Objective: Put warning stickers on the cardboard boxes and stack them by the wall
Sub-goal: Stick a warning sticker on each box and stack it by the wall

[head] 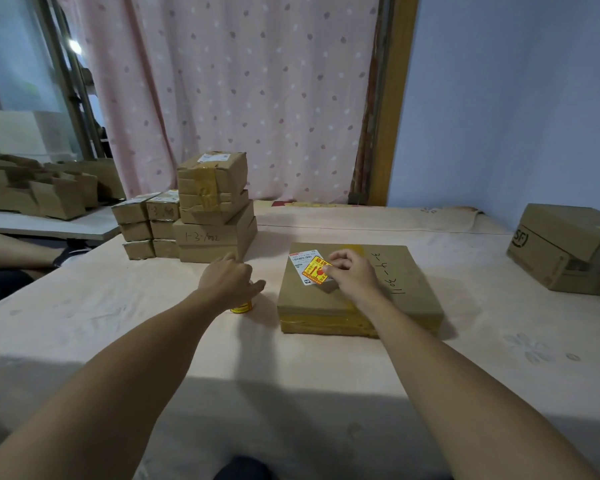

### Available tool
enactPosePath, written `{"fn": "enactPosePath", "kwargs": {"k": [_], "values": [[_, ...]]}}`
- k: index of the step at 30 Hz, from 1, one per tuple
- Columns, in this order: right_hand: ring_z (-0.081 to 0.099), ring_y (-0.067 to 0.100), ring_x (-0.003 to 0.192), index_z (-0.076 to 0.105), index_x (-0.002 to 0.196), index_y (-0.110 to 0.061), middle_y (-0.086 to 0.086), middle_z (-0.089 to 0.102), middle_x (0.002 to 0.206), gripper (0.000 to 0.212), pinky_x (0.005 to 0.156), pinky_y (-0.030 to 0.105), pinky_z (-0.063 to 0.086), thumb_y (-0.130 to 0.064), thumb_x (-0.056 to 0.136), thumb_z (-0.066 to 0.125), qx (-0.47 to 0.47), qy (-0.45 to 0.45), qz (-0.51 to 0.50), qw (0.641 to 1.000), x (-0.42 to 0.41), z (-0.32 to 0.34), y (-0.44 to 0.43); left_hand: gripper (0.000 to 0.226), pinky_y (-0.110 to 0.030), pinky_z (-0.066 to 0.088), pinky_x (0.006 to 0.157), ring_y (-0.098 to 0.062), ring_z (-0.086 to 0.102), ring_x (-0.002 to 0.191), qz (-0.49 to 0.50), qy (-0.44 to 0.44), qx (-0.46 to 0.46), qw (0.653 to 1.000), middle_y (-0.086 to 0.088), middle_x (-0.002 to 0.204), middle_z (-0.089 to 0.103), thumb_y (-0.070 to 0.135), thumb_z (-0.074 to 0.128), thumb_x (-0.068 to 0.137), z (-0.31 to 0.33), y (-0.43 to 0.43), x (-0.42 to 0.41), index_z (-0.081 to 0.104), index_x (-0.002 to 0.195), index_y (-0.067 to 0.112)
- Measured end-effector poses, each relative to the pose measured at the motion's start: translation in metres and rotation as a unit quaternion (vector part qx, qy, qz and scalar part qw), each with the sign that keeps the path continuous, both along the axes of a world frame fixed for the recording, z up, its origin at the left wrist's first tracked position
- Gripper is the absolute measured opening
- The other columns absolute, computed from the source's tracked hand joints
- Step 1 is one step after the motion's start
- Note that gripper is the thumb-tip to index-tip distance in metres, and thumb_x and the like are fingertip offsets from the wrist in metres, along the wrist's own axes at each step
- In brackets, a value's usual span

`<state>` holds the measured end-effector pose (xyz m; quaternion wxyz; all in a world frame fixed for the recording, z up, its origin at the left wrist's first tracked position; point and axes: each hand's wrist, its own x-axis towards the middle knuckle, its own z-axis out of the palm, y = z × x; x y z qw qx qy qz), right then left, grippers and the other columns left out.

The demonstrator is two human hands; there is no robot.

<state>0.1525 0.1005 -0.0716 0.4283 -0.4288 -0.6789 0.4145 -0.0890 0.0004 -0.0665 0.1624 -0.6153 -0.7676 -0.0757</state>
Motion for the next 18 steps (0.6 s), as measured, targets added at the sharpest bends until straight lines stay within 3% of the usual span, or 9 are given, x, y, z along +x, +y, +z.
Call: {"fn": "enactPosePath", "kwargs": {"k": [2,4,7,9,14,18], "values": [[0.072,0.014,0.090,0.068,0.097,-0.021,0.000,0.075,0.096,0.013,0.068,0.022,0.052,-0.011,0.091,0.075,-0.003,0.000,0.013,1.000,0.005,0.002,-0.001,0.046,-0.033,0.048,0.062,-0.026,0.060,0.085,0.002,-0.054,0.022,0.998,-0.006,0.079,0.066,0.048,0.052,0.096,0.005,0.005,0.012,0.071,0.082,0.009],[0.071,0.013,0.088,0.071,0.100,-0.018,0.002,0.074,0.097,0.012,0.064,0.017,0.052,-0.011,0.092,0.074,0.004,-0.011,0.020,1.000,0.011,0.005,-0.002,0.040,-0.032,0.044,0.056,-0.026,0.059,0.073,-0.022,-0.156,0.041,0.987,-0.003,0.071,0.063,0.040,0.054,0.098,0.011,0.012,0.030,0.067,0.078,0.007],[0.068,0.008,0.092,0.073,0.101,-0.023,-0.003,0.073,0.100,0.011,0.068,0.021,0.054,-0.014,0.093,0.073,0.027,-0.027,0.018,0.999,0.022,0.009,-0.002,0.033,-0.031,0.042,0.056,-0.022,0.064,0.078,-0.073,-0.341,0.052,0.936,-0.001,0.083,0.069,0.035,0.056,0.100,0.021,0.026,0.063,0.073,0.087,0.010],[0.064,0.009,0.098,0.073,0.101,-0.027,-0.004,0.070,0.104,0.011,0.073,0.027,0.057,-0.018,0.094,0.072,0.034,-0.038,0.008,0.999,0.032,0.010,0.002,0.029,-0.031,0.047,0.059,-0.021,0.067,0.084,-0.099,-0.414,0.052,0.903,-0.004,0.091,0.071,0.033,0.060,0.099,0.024,0.036,0.084,0.076,0.090,0.010],[0.063,0.016,0.104,0.073,0.098,-0.033,-0.002,0.069,0.108,0.010,0.085,0.035,0.061,-0.024,0.096,0.070,0.030,-0.048,-0.019,0.998,0.061,0.012,0.013,0.013,-0.021,0.044,0.064,-0.015,0.064,0.086,-0.142,-0.451,0.043,0.880,0.001,0.089,0.070,0.022,0.069,0.094,0.021,0.059,0.126,0.077,0.094,0.012],[0.065,0.018,0.106,0.074,0.098,-0.033,-0.004,0.069,0.106,0.009,0.089,0.040,0.060,-0.025,0.094,0.072,0.016,-0.067,-0.038,0.997,0.089,0.010,0.023,0.010,-0.029,0.053,0.082,-0.016,0.062,0.096,-0.145,-0.455,0.044,0.877,0.005,0.098,0.069,0.025,0.068,0.095,0.010,0.076,0.147,0.076,0.099,0.022]]}}
